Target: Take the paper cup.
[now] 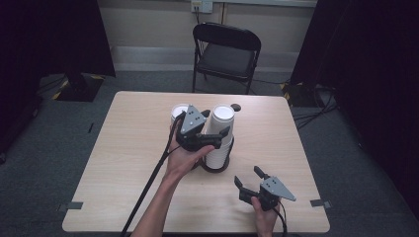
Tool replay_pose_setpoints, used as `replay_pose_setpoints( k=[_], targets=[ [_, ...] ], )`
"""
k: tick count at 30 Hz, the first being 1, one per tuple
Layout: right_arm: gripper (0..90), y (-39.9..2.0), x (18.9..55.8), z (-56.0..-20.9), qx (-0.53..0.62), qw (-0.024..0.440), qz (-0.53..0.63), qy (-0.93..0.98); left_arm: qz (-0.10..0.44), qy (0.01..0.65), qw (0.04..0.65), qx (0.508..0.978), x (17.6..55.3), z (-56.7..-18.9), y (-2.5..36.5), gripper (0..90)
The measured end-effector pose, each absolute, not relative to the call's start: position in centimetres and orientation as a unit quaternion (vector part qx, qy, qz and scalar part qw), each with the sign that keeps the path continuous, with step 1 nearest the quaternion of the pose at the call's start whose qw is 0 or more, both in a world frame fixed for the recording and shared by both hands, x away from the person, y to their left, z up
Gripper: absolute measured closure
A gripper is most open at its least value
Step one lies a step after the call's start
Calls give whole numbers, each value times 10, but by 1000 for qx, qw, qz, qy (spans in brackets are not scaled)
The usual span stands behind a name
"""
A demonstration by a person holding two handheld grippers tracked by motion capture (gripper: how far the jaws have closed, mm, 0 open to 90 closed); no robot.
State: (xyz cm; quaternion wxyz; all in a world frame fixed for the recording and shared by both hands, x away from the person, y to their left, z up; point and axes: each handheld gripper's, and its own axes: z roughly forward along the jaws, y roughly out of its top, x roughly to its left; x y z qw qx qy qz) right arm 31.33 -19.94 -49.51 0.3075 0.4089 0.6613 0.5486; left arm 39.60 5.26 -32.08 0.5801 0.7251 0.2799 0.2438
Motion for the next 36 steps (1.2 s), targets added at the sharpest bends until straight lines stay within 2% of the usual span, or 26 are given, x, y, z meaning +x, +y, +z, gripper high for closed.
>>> replay_pose_setpoints(
  k=[3,5,14,17,22,36],
  targets=[
    [172,-199,313,-495,408,306,548,663,253,278,566,734,401,-316,49,185],
    [172,-199,313,-495,407,307,549,663,254,274,560,739,403,-314,47,250],
    [172,-199,313,-495,407,306,549,663,250,281,538,755,416,-316,40,194],
    [172,-200,313,-495,407,305,549,663,264,278,528,758,415,-315,35,188],
    [172,-199,313,-495,406,305,550,663,253,286,524,762,421,-318,30,153],
    [172,-200,313,-495,404,306,551,662,257,296,509,766,428,-320,21,153]
  ],
)
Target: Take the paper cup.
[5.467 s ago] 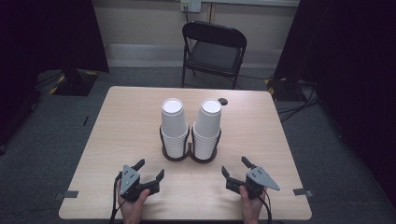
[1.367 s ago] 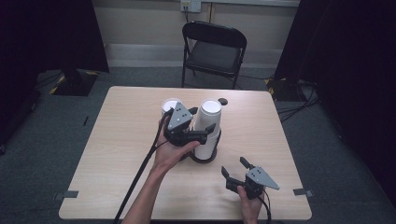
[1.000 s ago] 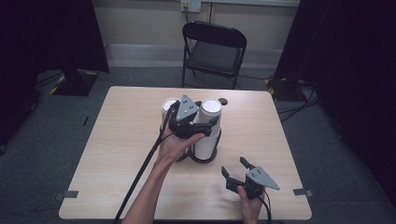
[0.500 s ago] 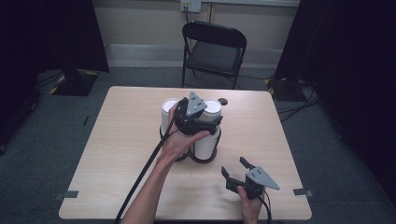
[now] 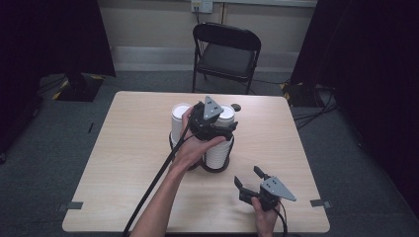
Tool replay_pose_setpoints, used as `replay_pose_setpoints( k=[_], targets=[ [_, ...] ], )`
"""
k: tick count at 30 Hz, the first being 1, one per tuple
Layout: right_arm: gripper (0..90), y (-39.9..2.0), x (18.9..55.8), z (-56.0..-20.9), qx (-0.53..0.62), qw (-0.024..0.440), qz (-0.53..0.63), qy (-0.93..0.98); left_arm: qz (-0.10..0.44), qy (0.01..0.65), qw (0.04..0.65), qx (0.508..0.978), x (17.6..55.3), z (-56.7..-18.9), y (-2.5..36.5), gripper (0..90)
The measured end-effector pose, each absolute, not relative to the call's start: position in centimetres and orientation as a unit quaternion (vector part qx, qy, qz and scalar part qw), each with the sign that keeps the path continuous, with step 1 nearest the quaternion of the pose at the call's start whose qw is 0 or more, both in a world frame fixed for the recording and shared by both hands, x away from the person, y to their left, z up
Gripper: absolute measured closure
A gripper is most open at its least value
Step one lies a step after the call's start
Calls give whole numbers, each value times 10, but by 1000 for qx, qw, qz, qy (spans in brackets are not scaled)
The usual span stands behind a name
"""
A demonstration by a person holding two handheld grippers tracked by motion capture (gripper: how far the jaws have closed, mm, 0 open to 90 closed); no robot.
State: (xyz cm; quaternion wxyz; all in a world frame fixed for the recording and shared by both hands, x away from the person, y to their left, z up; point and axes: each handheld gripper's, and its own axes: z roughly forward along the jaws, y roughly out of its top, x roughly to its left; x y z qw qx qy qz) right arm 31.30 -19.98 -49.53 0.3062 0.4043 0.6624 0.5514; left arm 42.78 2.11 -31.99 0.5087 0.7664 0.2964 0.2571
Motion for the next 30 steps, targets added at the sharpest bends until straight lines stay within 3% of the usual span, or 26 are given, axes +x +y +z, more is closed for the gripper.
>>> replay_pose_setpoints(
  k=[10,30],
  targets=[
    [172,-200,313,-495,404,305,554,661,240,310,482,783,440,-330,16,189],
    [171,-200,313,-495,404,304,553,662,231,313,513,765,440,-326,21,204]
  ],
)
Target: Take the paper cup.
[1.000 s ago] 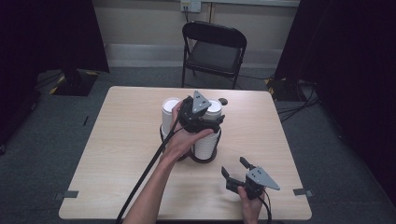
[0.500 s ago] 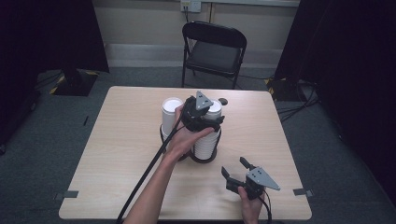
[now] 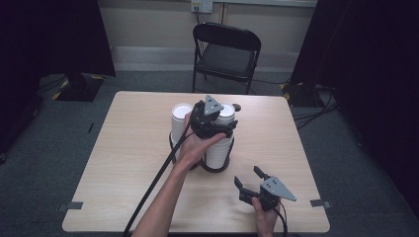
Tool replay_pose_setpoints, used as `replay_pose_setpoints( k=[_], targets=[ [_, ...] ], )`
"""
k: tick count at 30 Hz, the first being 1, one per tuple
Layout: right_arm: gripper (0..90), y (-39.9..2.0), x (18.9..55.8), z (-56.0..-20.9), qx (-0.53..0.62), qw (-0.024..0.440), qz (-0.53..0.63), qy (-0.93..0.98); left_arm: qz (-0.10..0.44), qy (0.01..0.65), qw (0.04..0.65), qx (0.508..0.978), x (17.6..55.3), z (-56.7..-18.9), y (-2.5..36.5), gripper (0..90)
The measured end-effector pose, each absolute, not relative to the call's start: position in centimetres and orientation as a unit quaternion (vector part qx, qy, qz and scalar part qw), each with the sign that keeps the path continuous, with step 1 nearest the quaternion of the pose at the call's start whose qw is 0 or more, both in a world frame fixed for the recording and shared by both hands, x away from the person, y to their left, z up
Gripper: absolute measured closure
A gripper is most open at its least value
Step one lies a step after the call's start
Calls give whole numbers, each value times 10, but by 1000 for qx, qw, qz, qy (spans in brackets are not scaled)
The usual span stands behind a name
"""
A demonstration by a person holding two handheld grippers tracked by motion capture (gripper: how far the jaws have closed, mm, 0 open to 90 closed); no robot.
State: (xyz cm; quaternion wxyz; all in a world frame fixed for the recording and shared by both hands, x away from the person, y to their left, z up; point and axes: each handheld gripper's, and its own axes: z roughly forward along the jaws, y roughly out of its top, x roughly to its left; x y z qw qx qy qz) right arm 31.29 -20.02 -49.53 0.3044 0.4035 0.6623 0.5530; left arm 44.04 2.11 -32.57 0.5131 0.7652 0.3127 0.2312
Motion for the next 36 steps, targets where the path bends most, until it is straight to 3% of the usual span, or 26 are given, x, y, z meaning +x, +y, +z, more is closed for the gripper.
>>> replay_pose_setpoints(
  k=[36],
  targets=[
    [171,-200,313,-495,404,302,553,663,248,315,616,678,425,-297,40,207]
  ],
)
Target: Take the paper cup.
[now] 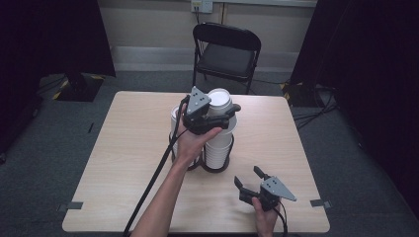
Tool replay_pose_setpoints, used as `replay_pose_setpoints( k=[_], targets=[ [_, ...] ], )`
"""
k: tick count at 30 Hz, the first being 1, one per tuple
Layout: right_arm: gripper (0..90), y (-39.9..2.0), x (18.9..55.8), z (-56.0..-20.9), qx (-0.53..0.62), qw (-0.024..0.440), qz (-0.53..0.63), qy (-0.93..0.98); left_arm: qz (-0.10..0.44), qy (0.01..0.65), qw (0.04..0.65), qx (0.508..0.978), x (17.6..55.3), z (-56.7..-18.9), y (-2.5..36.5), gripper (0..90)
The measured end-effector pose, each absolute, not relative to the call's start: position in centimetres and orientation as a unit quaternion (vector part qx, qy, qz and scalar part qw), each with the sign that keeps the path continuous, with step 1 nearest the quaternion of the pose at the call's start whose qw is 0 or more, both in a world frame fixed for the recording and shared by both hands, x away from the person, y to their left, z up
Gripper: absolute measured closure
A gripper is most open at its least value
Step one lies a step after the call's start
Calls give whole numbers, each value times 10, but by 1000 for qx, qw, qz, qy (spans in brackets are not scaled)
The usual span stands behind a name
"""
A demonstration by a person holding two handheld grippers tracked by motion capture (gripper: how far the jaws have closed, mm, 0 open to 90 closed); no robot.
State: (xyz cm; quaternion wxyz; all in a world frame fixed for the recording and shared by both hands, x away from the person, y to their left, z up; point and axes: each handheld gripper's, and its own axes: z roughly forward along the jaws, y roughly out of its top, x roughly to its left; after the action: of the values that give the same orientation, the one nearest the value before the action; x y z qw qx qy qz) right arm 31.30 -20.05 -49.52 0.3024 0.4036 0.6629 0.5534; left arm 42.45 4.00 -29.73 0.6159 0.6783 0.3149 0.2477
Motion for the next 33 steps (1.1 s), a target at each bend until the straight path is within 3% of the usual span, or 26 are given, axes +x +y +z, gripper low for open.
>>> replay_pose_setpoints(
  k=[16,33],
  targets=[
    [171,-201,313,-495,404,303,554,662,252,320,646,646,417,-279,53,208],
    [171,-200,313,-495,404,305,551,664,258,315,640,651,399,-268,72,207]
  ],
)
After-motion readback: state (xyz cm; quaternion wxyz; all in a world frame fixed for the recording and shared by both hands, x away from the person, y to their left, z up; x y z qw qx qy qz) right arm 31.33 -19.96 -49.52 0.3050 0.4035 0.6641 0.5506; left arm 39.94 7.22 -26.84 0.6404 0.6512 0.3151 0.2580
